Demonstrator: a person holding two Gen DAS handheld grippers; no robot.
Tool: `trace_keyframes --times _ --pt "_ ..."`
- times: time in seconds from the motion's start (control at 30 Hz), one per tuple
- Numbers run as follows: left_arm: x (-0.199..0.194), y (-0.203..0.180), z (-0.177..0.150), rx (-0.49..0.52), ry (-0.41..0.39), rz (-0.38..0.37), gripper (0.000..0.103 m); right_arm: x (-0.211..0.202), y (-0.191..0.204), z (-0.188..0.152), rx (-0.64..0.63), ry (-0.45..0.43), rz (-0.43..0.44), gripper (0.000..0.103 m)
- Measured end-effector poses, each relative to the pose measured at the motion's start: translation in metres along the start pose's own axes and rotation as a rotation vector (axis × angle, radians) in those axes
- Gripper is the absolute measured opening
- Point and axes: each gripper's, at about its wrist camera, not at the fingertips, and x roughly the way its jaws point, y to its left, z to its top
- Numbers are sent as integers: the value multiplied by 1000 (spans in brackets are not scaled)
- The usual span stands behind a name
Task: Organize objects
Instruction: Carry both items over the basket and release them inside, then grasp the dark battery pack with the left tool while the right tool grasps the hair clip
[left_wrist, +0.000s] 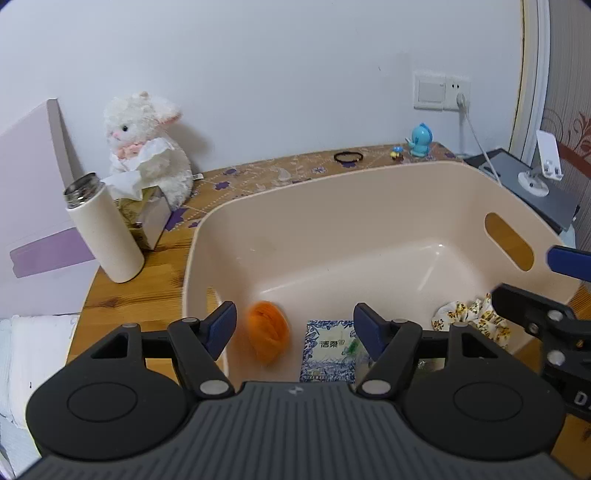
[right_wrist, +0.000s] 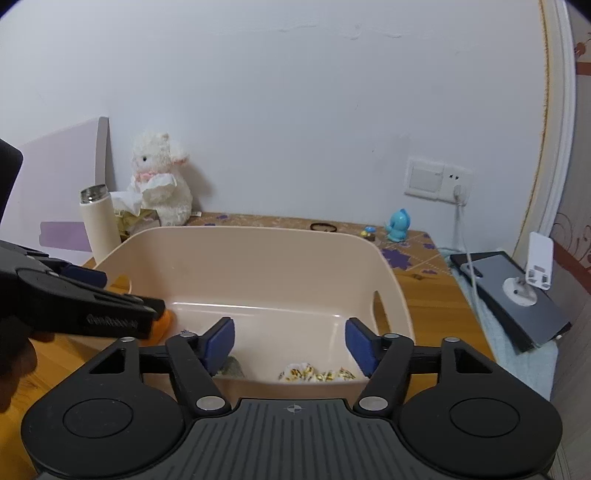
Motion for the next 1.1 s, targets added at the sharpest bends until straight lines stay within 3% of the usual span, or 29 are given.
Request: trace_keyframes --times 0.23,0.47,0.8,1.1 --pt "-40 5 -10 11 -51 -15 81 -37 -7 -21 -23 -13 -4 78" --pt "-67 7 -32 23 -53 -38 87 -52 -8 -46 -49 24 2 78" --pt "-78 -2 -83 40 38 -107 88 -49 -11 -81 -99 113 5 78" --pt "-53 -20 -119 76 140 -152 88 -30 -17 -107 -110 191 41 78"
